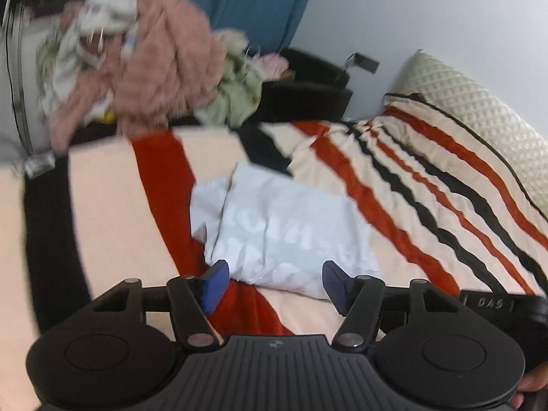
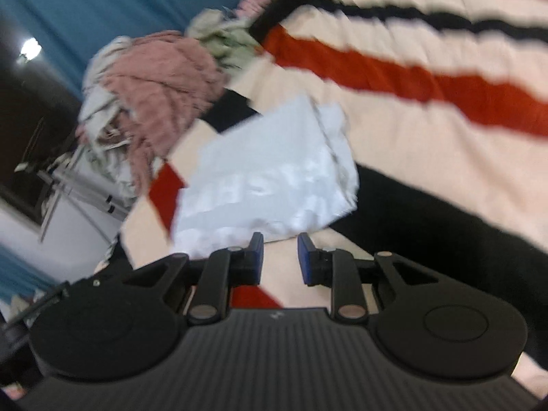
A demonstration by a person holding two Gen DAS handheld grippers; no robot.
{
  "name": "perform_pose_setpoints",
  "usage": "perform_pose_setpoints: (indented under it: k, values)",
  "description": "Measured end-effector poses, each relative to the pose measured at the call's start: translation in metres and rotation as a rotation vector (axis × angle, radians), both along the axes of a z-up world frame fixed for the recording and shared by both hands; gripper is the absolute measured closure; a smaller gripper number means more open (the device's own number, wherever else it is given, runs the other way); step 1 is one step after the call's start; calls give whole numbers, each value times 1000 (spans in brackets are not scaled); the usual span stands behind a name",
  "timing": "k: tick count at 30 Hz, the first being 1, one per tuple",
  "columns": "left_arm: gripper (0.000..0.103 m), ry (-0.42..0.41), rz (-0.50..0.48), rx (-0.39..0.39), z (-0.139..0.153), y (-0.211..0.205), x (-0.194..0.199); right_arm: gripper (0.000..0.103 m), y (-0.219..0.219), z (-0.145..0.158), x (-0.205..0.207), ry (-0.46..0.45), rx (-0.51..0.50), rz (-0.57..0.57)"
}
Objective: Fold clothes
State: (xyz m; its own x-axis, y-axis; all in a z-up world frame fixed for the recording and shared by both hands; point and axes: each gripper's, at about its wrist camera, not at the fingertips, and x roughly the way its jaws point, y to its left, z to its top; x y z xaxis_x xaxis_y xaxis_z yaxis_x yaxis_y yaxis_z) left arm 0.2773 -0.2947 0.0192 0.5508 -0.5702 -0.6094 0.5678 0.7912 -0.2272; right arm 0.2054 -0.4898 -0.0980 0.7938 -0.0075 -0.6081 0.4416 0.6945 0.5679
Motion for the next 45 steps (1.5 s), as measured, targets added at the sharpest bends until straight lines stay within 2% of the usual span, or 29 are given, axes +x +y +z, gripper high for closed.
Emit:
perform_pose_setpoints:
  k: [1,6,8,9,11,13,15,20,25,31,37,40,45]
  values:
    - [31,-33,-6,2,16,6,-14,78,7,16,-11,-16,-33,14]
    - [25,-154,8,17,83,31,-92,78,42,80,-71,-88,-154,60]
    - [18,-189,22,-2,106,49,-131,74,58,102,-97,-121,-199,75]
    - [15,-194,21,-18,114,57,-146,69,64,109,-108,-134,-218,79]
    - [13,-217,16,-24,128,73,-179,34,78,121,-134,-165,-253,100]
    - [0,-249,20,-23,139,88,-211,23,89,127,-155,-190,-284,107]
    - [0,-292,35,-14,144,102,-241,23,101,132,-174,-205,-317,111]
    - [0,-351,87,-29,138,138,-299,23,125,126,-212,-250,-391,103]
    - [0,-381,127,-33,117,165,-335,23,146,101,-226,-269,-431,98]
    - [0,-411,184,-55,88,188,-354,24,162,67,-222,-259,-485,88]
    - [0,-461,196,-36,67,186,-358,24,178,32,-218,-247,-539,77]
    - [0,-461,199,-30,54,186,-358,24,186,15,-216,-242,-566,72]
    - [0,-422,205,-23,36,186,-349,24,187,7,-214,-240,-582,50]
